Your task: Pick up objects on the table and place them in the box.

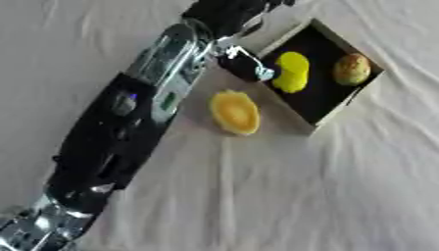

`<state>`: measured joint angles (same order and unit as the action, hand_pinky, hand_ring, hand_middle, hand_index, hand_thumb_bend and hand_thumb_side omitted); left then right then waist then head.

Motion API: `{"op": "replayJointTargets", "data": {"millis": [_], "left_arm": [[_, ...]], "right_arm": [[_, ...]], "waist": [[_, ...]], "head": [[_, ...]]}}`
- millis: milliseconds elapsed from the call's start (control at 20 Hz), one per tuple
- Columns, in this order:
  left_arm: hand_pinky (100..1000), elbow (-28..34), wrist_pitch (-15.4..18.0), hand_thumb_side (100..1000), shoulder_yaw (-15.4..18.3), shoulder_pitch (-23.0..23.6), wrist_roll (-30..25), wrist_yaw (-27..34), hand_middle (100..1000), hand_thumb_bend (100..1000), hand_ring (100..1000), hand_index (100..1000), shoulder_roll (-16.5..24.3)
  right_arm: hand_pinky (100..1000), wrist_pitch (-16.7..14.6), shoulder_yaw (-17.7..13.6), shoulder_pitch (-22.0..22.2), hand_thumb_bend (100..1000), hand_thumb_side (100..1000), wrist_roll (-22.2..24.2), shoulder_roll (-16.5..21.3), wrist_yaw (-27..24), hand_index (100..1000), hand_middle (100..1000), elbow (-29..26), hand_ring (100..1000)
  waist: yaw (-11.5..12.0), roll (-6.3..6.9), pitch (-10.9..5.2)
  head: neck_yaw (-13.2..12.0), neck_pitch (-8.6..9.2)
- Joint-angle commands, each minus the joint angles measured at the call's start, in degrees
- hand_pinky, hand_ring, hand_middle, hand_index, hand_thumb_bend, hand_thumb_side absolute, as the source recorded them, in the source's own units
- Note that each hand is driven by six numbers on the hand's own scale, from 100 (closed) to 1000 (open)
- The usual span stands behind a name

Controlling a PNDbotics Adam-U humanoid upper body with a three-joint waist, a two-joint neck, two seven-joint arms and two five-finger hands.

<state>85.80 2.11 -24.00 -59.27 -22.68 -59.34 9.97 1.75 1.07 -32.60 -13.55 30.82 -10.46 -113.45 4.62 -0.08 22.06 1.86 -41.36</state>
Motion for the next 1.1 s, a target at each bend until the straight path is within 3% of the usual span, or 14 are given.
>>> {"op": "replayJointTargets", "data": {"millis": [50, 300, 600, 1100], "left_arm": [[851, 7.7, -0.6, 362, -2.0, 0.6, -5.8, 6.2, 804, 549, 846, 898, 4.4], [855, 14.3, -2.6, 369, -4.5, 2.6, -13.4, 14.2, 809, 553, 849, 902, 8.7], [857, 17.5, -3.7, 372, -5.6, 3.8, -19.5, 17.1, 810, 566, 853, 898, 11.4], [860, 14.0, -3.8, 309, -7.1, 5.1, -23.1, 16.3, 822, 556, 860, 904, 11.2]], "right_arm": [[887, 0.0, -1.1, 0.3, 100, 701, -0.9, 2.8, 0.8, 860, 765, -1.1, 870], [887, 0.1, -1.2, 1.1, 100, 702, -1.3, 3.4, 1.1, 859, 765, -1.1, 870], [887, 0.3, -1.2, 1.3, 100, 705, -1.4, 3.5, 1.2, 859, 764, -1.1, 870], [887, 0.5, -1.0, 1.4, 100, 710, -1.5, 2.9, 0.9, 859, 762, -1.1, 870]], "waist": [[0.6, 0.22, -1.74], [1.8, 0.78, -2.01], [2.2, 0.72, -1.93], [2.1, -0.13, -1.75]], "head": [[1.6, -0.94], [3.1, -1.27], [3.7, -1.30], [2.9, -0.54]]}}
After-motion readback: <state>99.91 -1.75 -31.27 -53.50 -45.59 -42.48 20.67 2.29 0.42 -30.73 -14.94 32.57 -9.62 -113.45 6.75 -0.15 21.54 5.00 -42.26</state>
